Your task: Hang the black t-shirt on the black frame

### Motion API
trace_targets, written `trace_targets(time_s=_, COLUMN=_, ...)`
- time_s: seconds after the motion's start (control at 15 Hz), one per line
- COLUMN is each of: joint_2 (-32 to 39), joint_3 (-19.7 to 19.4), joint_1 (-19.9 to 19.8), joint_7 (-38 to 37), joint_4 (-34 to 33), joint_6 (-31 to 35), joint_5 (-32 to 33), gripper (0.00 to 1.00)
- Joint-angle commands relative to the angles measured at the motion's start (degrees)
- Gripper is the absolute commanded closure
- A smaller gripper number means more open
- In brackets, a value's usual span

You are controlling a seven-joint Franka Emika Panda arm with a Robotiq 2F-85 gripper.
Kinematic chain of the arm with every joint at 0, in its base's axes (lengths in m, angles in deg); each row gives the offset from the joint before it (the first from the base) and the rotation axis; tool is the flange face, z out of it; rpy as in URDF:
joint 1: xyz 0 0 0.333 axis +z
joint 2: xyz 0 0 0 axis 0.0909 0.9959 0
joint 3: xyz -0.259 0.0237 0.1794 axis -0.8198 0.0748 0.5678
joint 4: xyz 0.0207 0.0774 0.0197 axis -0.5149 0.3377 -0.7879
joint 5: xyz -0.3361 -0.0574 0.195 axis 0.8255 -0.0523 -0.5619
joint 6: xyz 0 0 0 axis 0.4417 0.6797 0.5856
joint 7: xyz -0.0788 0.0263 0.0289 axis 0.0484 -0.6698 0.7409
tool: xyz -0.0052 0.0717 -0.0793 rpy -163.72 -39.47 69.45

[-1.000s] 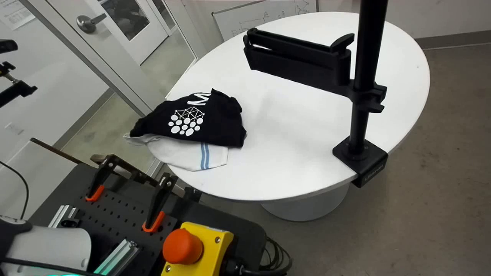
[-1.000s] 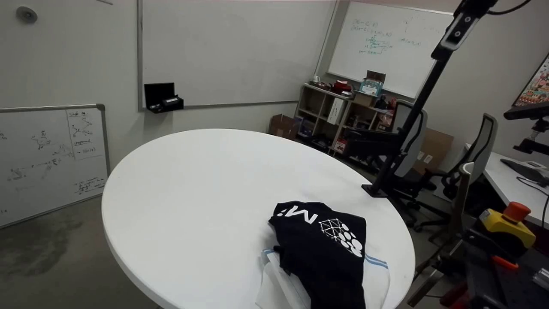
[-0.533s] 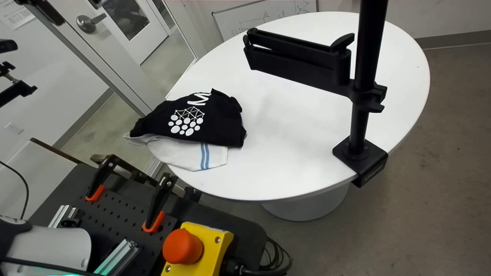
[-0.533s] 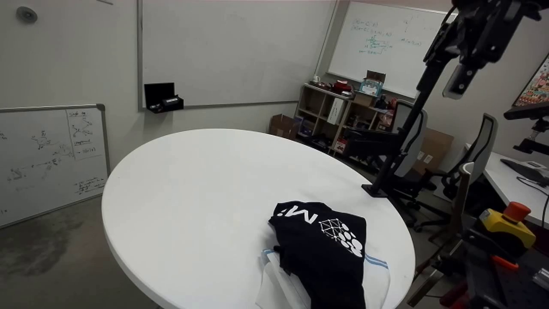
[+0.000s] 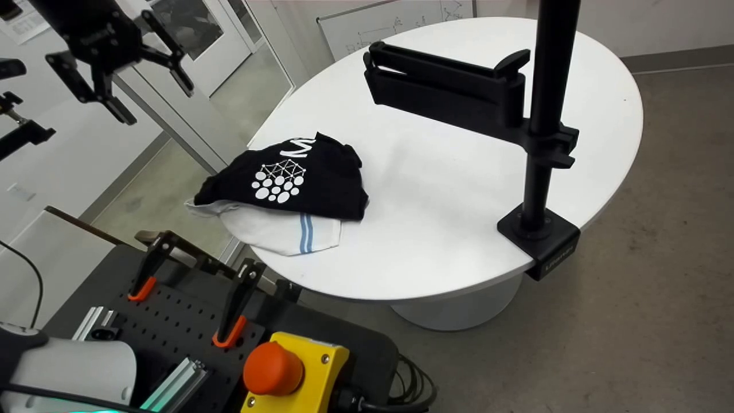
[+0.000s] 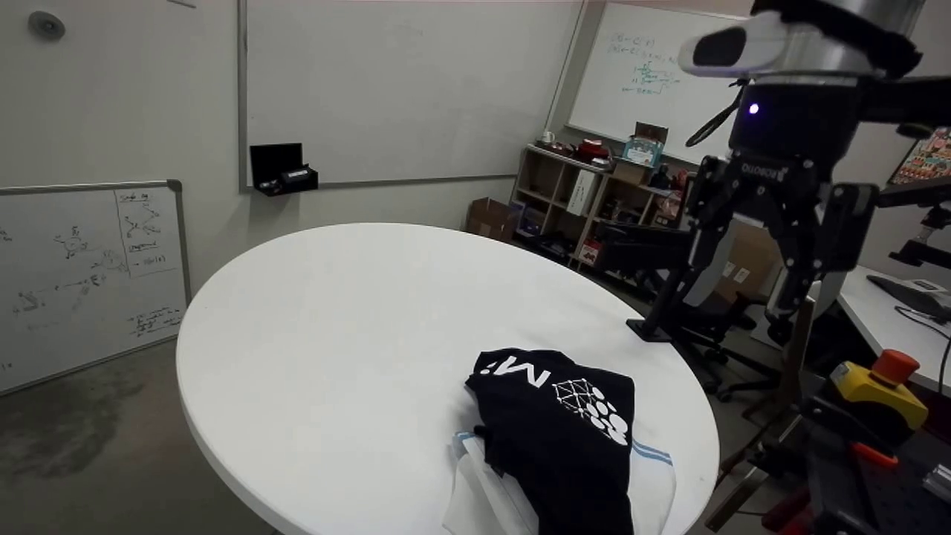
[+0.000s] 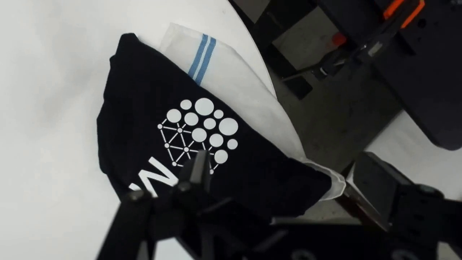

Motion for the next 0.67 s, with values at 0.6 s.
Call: trace_targets(time_s=0.6, joint_2=21.6, joint_3=5.0, joint_1=1.3, joint_7=-20.1, joint_4=-2.7, joint_6=22.6, joint_5=38.3, gripper=0.00)
